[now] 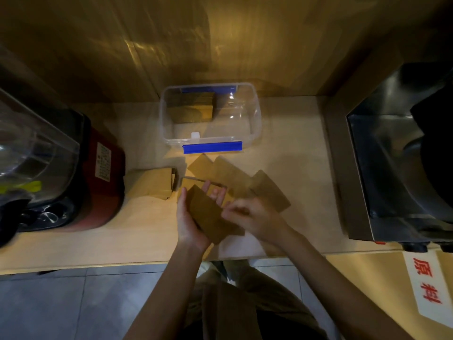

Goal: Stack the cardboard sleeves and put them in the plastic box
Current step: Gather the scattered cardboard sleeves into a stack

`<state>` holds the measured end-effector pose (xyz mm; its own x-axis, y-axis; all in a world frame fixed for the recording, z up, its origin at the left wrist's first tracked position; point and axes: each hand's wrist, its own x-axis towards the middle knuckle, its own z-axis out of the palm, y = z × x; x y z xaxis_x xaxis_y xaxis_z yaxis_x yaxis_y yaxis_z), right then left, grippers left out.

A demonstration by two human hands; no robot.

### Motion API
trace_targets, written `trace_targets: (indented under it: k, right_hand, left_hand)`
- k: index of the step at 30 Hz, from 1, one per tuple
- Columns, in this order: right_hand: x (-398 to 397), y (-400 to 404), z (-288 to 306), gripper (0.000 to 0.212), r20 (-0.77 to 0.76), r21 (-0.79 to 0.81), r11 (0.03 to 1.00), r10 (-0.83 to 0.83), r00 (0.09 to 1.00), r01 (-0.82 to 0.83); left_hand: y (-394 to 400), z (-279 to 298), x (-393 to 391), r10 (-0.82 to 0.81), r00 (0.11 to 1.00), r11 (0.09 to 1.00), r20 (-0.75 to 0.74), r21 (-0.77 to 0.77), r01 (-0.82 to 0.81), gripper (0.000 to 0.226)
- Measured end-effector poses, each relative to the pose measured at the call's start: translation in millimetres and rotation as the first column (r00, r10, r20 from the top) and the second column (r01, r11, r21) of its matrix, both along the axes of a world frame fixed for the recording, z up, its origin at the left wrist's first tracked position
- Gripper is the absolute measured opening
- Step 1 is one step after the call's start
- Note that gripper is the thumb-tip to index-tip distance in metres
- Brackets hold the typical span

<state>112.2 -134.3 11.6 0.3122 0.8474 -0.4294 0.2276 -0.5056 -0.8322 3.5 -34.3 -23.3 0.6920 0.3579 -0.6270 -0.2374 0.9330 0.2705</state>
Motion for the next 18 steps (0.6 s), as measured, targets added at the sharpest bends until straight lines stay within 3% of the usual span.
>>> trace_targets:
  k: [1, 2, 5, 9, 13, 18]
  right_hand:
    - [7.6, 4.1, -1.4, 0.019, -0.024, -0.021, 0.996, -0.084, 0.996, 0.084]
    - [15.8, 8.4, -6.4, 0.018, 0.047, -0.02, 0.987, -0.156, 0.987, 0.157]
    - [39.6, 21.3, -30.8, 0.022, 0.413, 0.035, 0.977, -0.208, 0.886, 0.213]
    - [51.4, 44.0, -61.6, 0.038, 0.557, -0.09, 0.993, -0.011, 0.831, 0.074]
    - [42.3, 61.2, -82.1, 0.065, 0.583, -0.325, 0.945, 0.231, 0.779, -0.038]
    - [35.6, 64.5, -91.1, 0.063, 0.641, -0.376, 0.926, 0.289, 0.712, -0.036]
  left_hand:
    - [3.4, -1.0, -4.7, 0.013, 1.0, 1.0, -0.007, -0.009, -0.013, 0.066]
    - [7.2, -3.4, -9.8, 0.021, 1.0, 1.0, -0.012, -0.009, -0.021, 0.07]
    - [16.8, -9.6, -26.0, 0.042, 0.999, 0.999, -0.013, -0.005, -0.042, 0.079]
    - [22.3, -10.5, -41.6, 0.13, 0.992, 0.991, 0.007, -0.036, -0.129, 0.084]
    - [22.6, -10.0, -49.3, 0.159, 0.987, 0.987, 0.01, -0.034, -0.159, 0.082]
    - [22.2, -11.2, -56.9, 0.183, 0.983, 0.983, 0.022, -0.026, -0.183, 0.077]
